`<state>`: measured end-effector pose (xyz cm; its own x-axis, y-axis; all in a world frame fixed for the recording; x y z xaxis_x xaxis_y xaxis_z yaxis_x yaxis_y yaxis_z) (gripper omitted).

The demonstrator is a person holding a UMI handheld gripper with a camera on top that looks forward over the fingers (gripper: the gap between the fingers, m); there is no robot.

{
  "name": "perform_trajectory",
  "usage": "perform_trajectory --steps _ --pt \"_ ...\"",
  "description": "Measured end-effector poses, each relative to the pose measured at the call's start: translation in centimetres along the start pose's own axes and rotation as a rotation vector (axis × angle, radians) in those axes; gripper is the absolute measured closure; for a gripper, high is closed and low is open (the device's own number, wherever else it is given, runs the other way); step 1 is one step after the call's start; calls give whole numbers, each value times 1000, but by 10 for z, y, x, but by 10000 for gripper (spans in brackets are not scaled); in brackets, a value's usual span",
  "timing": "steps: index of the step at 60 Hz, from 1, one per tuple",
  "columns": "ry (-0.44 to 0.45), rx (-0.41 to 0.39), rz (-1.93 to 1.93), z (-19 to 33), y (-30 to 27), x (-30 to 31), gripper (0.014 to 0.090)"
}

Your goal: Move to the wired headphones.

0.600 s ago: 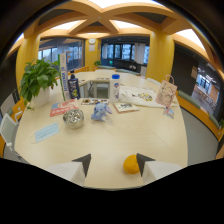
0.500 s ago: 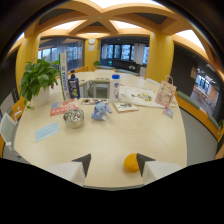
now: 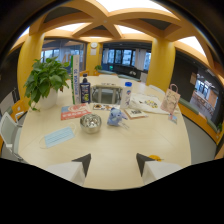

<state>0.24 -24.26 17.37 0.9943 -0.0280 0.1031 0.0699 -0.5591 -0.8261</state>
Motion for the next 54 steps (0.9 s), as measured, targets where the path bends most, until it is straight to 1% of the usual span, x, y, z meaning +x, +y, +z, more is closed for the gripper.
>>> perform_trajectory --steps 11,22,31,38,45,54 --pt "-19 41 -24 38 -34 -41 186" --pt "-60 42 -23 113 -65 -76 185" --pt "-88 -2 -18 180 -77 -96 187" --pt "-102 -50 -7 215 -76 -104 187" --pt "-111 -84 -4 235 -70 -109 186" --pt "-113 -107 -10 243 -66 -110 186"
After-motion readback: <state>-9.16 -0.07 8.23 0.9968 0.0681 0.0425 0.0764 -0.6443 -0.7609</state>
